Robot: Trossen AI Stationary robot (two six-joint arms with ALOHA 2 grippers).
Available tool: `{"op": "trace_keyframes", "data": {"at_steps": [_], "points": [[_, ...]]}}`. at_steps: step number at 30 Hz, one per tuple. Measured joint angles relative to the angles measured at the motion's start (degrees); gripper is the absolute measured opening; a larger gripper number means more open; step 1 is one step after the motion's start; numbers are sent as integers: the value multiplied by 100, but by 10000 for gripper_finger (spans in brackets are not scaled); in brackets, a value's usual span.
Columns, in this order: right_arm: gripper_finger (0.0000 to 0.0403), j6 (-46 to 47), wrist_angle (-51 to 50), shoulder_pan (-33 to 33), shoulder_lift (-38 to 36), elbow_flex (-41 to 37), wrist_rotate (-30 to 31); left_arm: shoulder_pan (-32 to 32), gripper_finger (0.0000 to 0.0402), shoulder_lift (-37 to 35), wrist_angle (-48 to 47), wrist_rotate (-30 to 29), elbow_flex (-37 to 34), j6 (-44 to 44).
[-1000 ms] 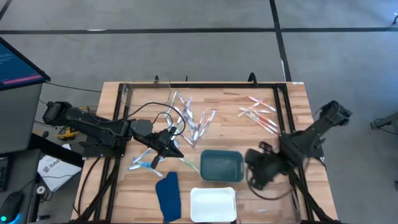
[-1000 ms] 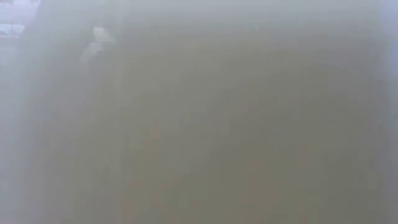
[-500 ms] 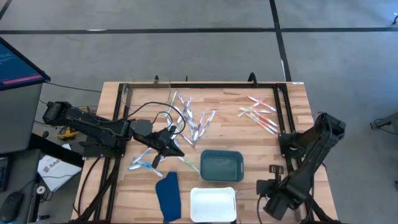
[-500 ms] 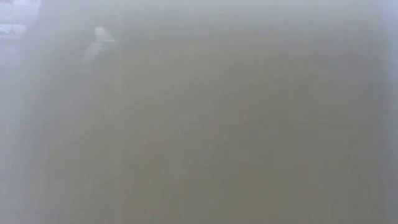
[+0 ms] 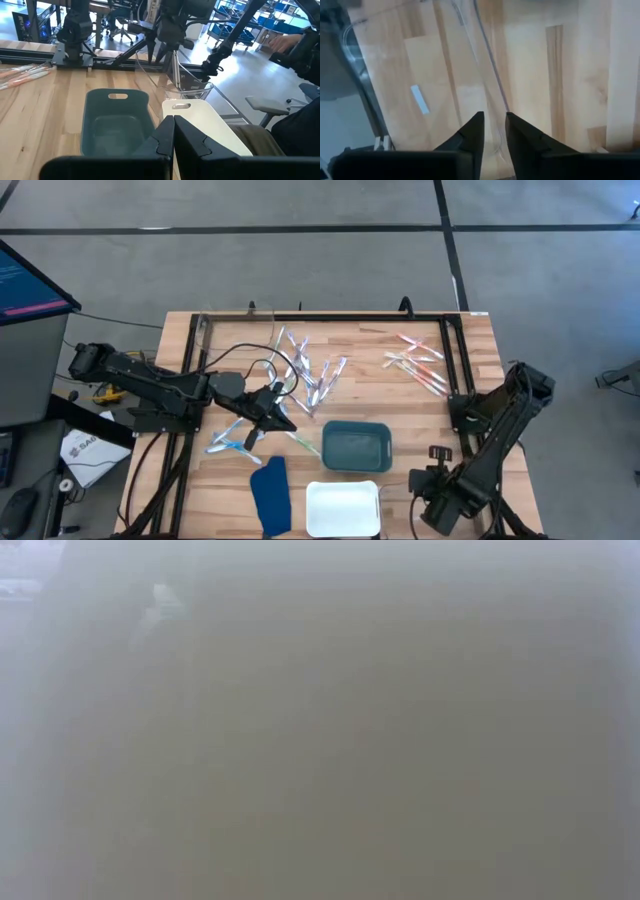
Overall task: Pick & Place Toothbrushes
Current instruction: Move the transparent bin to the middle right of the table
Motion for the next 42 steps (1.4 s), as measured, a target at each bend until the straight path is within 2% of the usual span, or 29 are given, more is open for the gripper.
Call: {"op": "trace_keyframes", "data": {"at_steps": [12, 42], "points": [[102, 1, 299, -54, 17, -295, -22, -1, 2, 0, 215, -109, -146, 0], [102, -2, 242, -52, 17, -308, 275, 1, 2, 0, 236, -125, -146, -46]]}}
